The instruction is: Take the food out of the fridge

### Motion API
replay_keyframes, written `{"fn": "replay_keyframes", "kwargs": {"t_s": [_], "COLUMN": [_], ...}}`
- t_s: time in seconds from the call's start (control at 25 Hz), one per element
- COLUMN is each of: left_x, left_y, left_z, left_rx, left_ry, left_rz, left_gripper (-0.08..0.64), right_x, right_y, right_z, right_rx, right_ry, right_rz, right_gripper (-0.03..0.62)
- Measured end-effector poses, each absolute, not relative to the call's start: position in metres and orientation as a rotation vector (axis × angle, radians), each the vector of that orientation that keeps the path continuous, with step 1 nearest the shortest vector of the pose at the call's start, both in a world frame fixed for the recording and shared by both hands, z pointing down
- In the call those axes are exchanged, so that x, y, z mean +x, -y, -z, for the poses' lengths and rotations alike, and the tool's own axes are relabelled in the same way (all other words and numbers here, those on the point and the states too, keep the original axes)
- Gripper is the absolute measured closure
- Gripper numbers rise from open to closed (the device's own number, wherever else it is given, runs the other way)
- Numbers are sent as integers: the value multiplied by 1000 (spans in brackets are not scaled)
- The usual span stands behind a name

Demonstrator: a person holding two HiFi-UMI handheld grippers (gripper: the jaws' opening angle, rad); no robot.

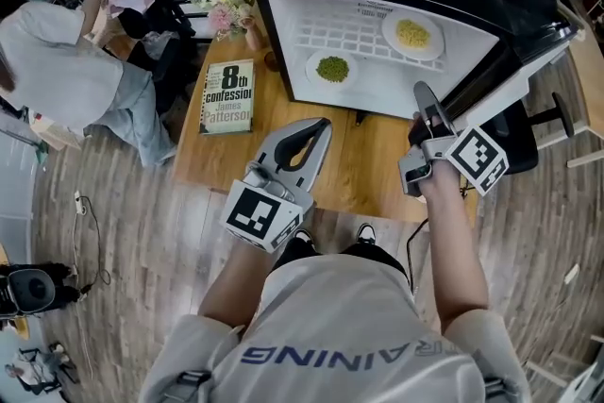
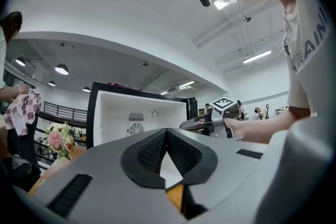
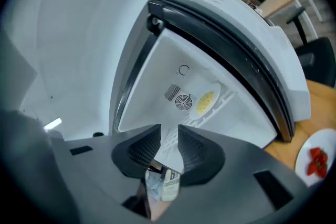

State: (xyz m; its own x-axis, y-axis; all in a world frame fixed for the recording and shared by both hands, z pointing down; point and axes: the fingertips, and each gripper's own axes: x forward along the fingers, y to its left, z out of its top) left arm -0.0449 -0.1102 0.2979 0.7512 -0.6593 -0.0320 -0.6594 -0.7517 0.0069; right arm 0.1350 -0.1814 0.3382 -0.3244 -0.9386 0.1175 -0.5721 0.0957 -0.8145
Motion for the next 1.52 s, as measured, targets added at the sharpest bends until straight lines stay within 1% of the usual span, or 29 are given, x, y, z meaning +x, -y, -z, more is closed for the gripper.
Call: {"fn": "replay_keyframes", "kwargs": {"t_s": [0.04, 0.12, 0.32, 0.52, 0.84, 1.4, 1.52], "left_x": [-47, -52, -62, -71, -73, -78, -79], "left_y": [111, 112, 119, 130, 144, 157, 157], "left_z": [-299, -301, -306, -312, -321, -327, -327], "left_rx": [-2939, -2945, -2962, -2980, -3007, -3024, -3020], "left_ry": [-1103, -1096, -1067, -1049, -1010, -1016, -1019], "left_rz": [-52, -56, -59, -61, -51, -49, -48], "left_gripper": [552, 552, 552, 552, 552, 552, 552], "right_x": [137, 142, 157, 167, 181, 181, 182], "right_y": [188, 202, 227, 250, 273, 286, 287], "right_z": [-341, -348, -371, -387, -398, -406, -408], "right_rx": [-1469, -1447, -1411, -1431, -1498, -1483, -1489], "right_ry": [-1879, -1747, -1418, -1244, -1149, -1071, -1048], "right_rz": [1161, 1219, 1304, 1325, 1330, 1341, 1333], "right_gripper": [491, 483, 481, 480, 482, 483, 505]}}
